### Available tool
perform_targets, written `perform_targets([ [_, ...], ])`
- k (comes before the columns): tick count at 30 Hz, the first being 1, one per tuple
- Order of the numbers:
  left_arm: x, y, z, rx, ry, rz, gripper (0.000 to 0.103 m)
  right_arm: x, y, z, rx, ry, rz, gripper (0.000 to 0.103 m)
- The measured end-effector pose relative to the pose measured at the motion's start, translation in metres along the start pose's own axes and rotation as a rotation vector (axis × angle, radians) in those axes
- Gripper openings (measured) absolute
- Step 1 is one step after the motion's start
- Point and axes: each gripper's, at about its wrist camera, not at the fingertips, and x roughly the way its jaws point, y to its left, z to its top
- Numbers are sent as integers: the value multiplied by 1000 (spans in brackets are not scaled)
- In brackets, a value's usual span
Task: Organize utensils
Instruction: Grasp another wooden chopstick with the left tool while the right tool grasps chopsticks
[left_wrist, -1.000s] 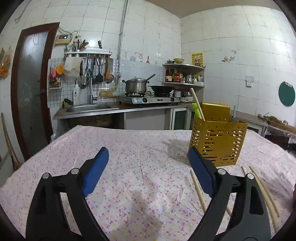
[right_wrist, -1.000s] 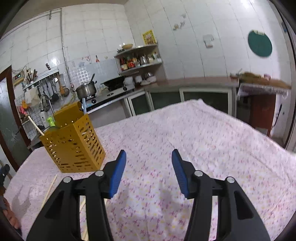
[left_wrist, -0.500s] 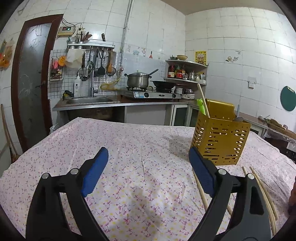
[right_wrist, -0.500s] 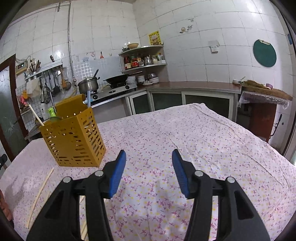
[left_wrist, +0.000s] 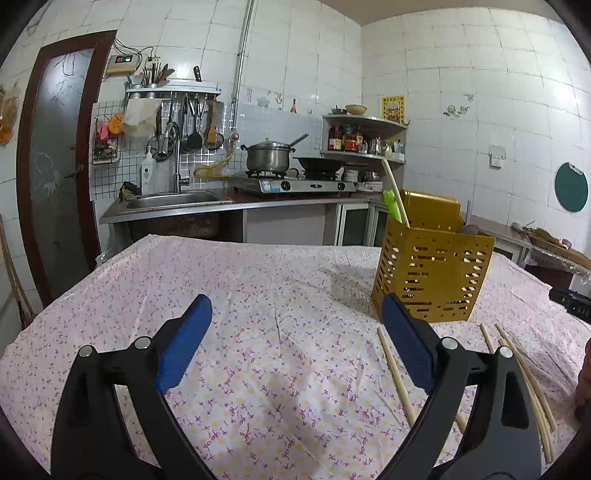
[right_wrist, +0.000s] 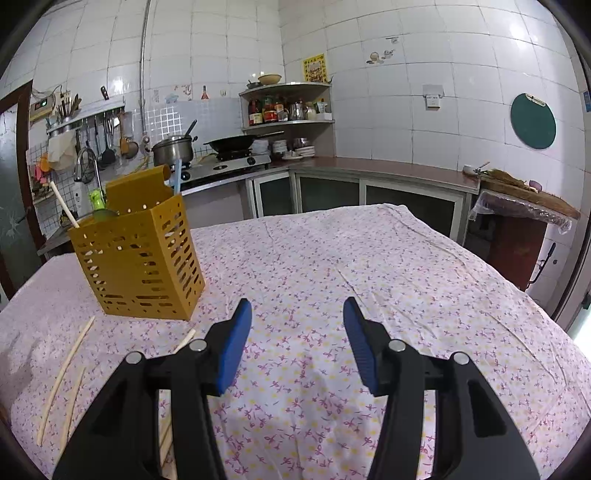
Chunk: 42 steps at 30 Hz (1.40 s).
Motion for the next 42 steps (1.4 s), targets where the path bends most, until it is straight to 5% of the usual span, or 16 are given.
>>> perform_targets([
  [18, -7, -1, -1, -5, -35, -107, 91, -2, 6, 0, -30, -5, -55, 55],
  [26, 6, 19, -3, -115, 50, -65, 92, 11, -18, -3, 86, 84, -39, 55],
  [32, 33, 5, 10, -93, 176, -20, 93, 43, 3, -5, 10, 298, 19, 55],
  [42, 90, -45, 23, 12, 372, -22, 90, 84, 50, 13, -80, 414, 83, 55],
])
